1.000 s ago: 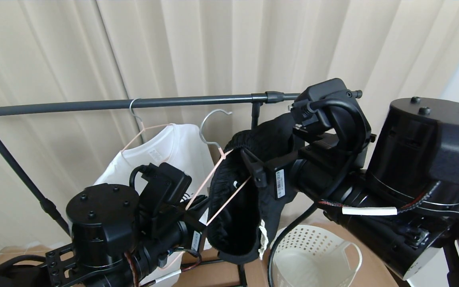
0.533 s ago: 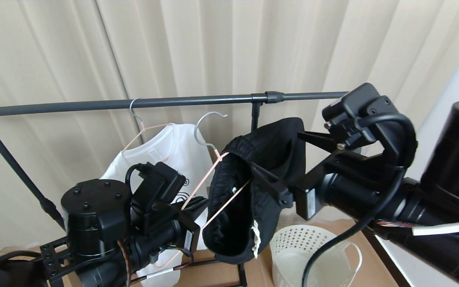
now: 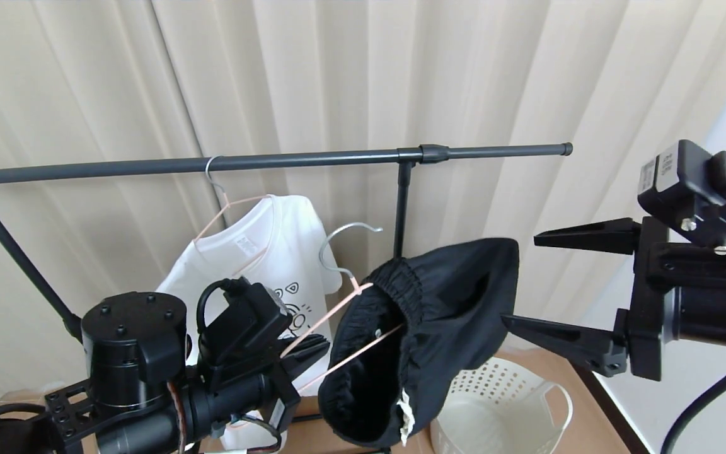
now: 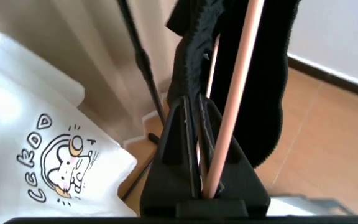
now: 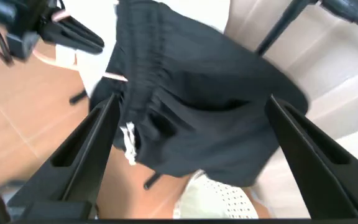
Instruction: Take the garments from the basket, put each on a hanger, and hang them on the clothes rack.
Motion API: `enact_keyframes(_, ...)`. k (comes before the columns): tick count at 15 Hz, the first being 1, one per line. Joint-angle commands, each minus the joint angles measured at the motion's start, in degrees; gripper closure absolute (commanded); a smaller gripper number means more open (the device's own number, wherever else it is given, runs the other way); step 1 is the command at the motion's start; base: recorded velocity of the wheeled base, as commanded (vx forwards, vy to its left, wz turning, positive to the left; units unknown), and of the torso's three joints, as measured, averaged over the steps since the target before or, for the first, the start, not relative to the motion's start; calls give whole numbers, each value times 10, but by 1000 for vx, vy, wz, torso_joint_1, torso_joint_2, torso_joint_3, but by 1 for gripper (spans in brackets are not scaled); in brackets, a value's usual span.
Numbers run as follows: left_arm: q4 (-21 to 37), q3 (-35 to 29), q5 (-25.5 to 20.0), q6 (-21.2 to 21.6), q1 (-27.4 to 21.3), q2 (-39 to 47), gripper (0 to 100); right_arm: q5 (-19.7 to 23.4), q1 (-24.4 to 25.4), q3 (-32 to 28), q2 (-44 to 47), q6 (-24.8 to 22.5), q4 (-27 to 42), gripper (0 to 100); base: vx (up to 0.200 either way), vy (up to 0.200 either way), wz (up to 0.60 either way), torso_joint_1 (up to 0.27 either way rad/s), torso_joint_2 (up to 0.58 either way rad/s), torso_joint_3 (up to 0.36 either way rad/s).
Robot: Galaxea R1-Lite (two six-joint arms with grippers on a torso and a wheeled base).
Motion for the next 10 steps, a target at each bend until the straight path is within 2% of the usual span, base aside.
enact_keyframes(1,0,17,-11,21,7,-7,100,43,-48,-32,-6,-50,59,0,0,0,0,0,0,0)
enact_keyframes(5,0,33,-31,48,6,-13,100,141,-99,-78,24,-170,181,0,0,0,0,0,0,0)
enact_keyframes(6,0,40,-32,49,4,-20,100,163,-124,-104,46,-231,227,0,0,0,0,0,0,0)
enact_keyframes(8,1,44,-48,49,-1,-25,100,200,-138,-145,84,-297,296,0,0,0,0,0,0,0)
enact_keyframes(10,1,48,-54,49,-6,-26,100,232,-141,-187,116,-310,343,0,0,0,0,0,0,0)
